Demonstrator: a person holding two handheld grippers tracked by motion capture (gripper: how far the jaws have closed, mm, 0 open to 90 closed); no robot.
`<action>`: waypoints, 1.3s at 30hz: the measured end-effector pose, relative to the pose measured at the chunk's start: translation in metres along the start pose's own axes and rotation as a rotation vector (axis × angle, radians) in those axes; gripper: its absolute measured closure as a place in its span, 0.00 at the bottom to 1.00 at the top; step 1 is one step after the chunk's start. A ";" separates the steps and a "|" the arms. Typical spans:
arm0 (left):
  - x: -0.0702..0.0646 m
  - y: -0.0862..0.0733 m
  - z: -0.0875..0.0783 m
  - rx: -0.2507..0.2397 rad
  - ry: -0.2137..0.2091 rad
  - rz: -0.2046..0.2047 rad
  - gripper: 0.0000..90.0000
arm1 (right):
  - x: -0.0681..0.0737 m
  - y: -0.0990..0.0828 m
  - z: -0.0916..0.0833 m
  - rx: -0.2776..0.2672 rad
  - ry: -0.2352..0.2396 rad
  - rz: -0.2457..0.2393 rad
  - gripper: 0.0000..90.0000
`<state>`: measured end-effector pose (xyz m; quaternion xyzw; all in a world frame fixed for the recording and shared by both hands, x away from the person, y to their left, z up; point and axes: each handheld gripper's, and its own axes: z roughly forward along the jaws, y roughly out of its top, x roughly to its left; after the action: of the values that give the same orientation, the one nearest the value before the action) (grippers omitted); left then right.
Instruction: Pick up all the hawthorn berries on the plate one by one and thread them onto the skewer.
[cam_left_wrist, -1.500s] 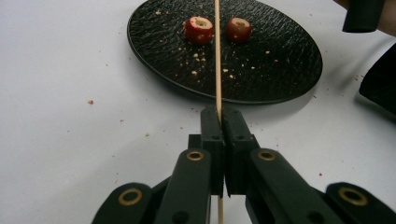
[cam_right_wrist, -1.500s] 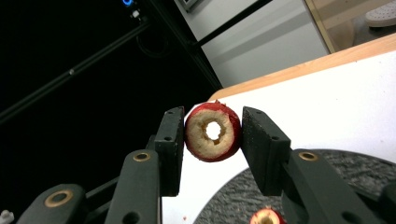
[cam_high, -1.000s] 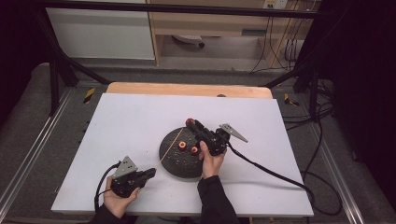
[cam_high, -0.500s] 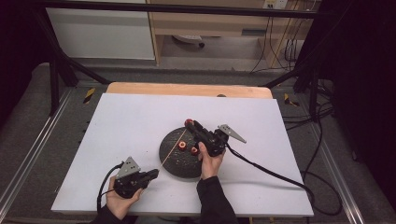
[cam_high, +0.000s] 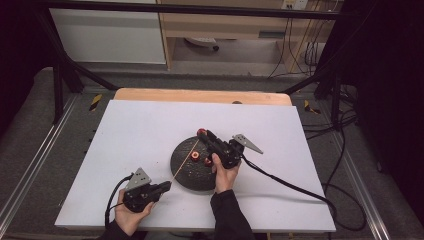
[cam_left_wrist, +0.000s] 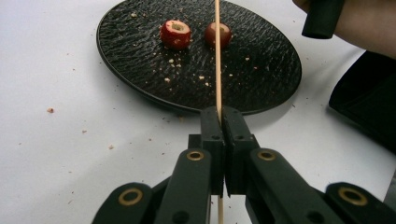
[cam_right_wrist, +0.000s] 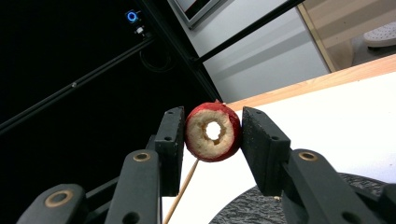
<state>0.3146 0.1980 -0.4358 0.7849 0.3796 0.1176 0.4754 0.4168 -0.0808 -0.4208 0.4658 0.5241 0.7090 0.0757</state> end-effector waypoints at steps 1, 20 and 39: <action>0.000 0.000 0.000 0.000 0.001 -0.002 0.98 | 0.000 -0.001 0.000 0.001 0.000 0.000 0.68; -0.015 0.010 0.005 -0.017 0.020 -0.086 0.98 | 0.002 -0.001 -0.003 0.003 0.006 -0.018 0.68; -0.018 0.031 0.020 -0.022 0.056 -0.076 0.98 | 0.004 -0.005 -0.004 0.052 0.022 0.006 0.68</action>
<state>0.3279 0.1638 -0.4168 0.7611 0.4211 0.1256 0.4771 0.4097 -0.0791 -0.4230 0.4614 0.5416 0.7005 0.0559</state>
